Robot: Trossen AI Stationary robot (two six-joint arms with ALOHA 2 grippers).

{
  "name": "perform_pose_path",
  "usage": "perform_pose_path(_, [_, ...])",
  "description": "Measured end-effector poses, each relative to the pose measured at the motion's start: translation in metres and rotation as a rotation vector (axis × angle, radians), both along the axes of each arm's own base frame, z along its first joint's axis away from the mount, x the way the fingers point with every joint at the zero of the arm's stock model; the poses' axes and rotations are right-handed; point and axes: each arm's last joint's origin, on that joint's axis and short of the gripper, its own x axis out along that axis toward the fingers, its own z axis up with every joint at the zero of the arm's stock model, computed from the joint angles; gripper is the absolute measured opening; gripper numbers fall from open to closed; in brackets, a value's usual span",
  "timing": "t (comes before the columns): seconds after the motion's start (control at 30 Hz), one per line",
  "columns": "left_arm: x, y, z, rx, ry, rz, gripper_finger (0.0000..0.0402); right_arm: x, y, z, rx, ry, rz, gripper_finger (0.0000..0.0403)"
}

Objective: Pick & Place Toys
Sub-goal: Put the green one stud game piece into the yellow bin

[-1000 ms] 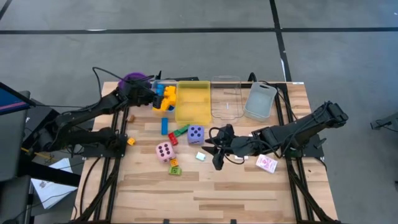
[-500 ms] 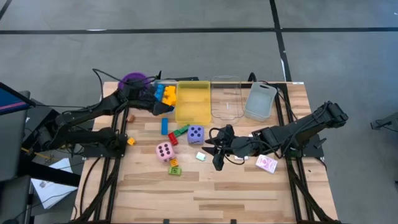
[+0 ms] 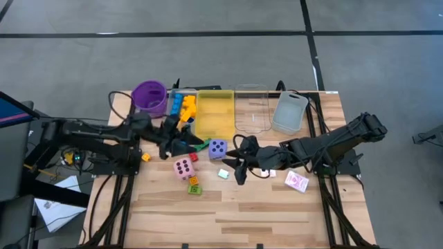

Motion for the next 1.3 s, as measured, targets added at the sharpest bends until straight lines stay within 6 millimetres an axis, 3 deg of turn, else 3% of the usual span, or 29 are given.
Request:
perform_pose_path(0.2, [0.0, -0.035, -0.007, 0.2, 0.189, -0.032, 0.0287, 0.003, 0.004, 0.007, 0.024, -0.069, 0.125, 0.0154])
perform_pose_path(0.37, [-0.006, -0.05, -0.02, 0.424, 0.35, -0.041, 0.0301, 0.004, 0.004, 0.008, 0.027, -0.076, 0.128, 0.0154])
perform_pose_path(0.73, [-0.007, -0.085, -0.034, 0.741, 0.304, -0.182, 0.0338, 0.004, 0.002, 0.008, 0.026, -0.075, 0.122, 0.0154])
perform_pose_path(1.07, [0.012, -0.121, -0.084, 0.837, 0.459, -0.34, 0.0364, 0.003, 0.005, 0.006, 0.021, -0.054, 0.128, 0.0154])
perform_pose_path(1.3, [0.026, -0.131, -0.121, 0.882, 0.577, -0.385, 0.0364, 0.002, 0.007, 0.006, 0.021, -0.053, 0.137, 0.0154])
